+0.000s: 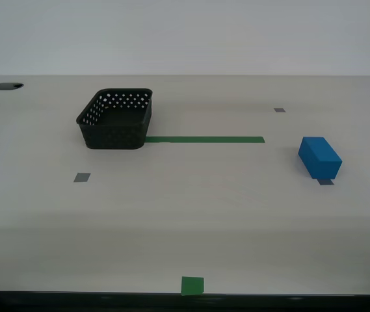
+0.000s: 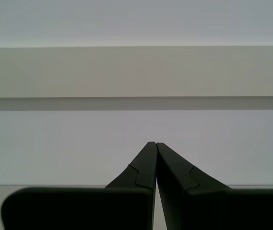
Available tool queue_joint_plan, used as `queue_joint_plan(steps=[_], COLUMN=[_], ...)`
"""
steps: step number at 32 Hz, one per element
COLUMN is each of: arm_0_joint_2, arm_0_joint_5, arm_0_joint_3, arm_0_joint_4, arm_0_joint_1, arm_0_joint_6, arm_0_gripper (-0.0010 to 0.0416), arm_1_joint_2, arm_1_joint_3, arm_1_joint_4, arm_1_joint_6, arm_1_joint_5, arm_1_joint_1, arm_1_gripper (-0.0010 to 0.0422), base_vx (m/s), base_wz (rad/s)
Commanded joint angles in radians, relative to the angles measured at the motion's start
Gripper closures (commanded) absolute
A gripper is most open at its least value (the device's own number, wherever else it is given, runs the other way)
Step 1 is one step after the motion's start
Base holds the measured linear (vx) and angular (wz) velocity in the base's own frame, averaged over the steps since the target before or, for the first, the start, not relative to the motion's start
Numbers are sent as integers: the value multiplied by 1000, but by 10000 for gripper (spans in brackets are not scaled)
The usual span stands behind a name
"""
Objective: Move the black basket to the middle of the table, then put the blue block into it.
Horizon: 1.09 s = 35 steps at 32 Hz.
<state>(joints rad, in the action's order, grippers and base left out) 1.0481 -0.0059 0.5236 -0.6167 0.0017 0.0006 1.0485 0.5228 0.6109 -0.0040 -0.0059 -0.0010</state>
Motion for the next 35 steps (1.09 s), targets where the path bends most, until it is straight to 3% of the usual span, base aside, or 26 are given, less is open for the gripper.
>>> queue_joint_plan(steps=[1, 35], arm_0_joint_2=[0, 0], arm_0_joint_5=[0, 0], arm_0_joint_3=[1, 1], arm_0_joint_4=[4, 3], arm_0_joint_1=[0, 0], arm_0_joint_6=[1, 1], arm_0_gripper=[405, 405], arm_1_joint_2=[0, 0], arm_1_joint_3=[0, 4], arm_1_joint_4=[5, -11], arm_1_joint_6=[2, -11], arm_1_joint_5=[-1, -1], arm_1_joint_1=[0, 0], arm_1_gripper=[412, 412], base_vx=[0, 0], base_wz=[0, 0])
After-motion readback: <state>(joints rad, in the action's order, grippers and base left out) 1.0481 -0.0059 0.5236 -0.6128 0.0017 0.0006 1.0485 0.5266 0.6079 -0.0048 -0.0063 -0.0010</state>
